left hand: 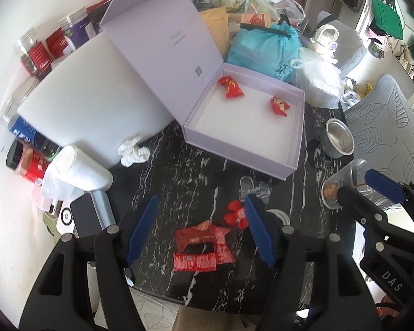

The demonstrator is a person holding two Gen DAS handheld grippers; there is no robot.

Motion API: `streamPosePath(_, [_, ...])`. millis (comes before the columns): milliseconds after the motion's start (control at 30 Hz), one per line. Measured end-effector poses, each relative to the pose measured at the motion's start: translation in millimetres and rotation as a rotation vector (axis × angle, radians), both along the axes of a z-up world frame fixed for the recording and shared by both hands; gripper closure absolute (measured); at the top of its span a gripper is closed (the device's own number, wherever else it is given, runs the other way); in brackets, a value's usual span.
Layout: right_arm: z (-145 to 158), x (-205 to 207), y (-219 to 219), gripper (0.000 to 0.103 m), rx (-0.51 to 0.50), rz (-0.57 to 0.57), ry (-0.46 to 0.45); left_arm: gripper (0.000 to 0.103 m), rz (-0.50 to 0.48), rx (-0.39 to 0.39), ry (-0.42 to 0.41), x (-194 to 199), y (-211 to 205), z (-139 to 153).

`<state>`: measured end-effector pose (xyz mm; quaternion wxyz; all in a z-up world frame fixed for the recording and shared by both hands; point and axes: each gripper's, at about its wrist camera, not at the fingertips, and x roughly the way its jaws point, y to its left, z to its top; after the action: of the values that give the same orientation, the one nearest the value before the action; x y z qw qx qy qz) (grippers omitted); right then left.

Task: Organize objects
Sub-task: 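Withdraw both tools from the box back toward the table, then lower the right tool onto a red snack packet and grasp it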

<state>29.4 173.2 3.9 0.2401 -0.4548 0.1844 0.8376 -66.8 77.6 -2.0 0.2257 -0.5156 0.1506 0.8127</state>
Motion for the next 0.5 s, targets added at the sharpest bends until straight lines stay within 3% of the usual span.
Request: streamPosePath(500, [-44, 9, -36, 0.047, -0.049, 0.079, -0.065, 0.039, 0.066, -0.024, -0.107, 28, -39, -47])
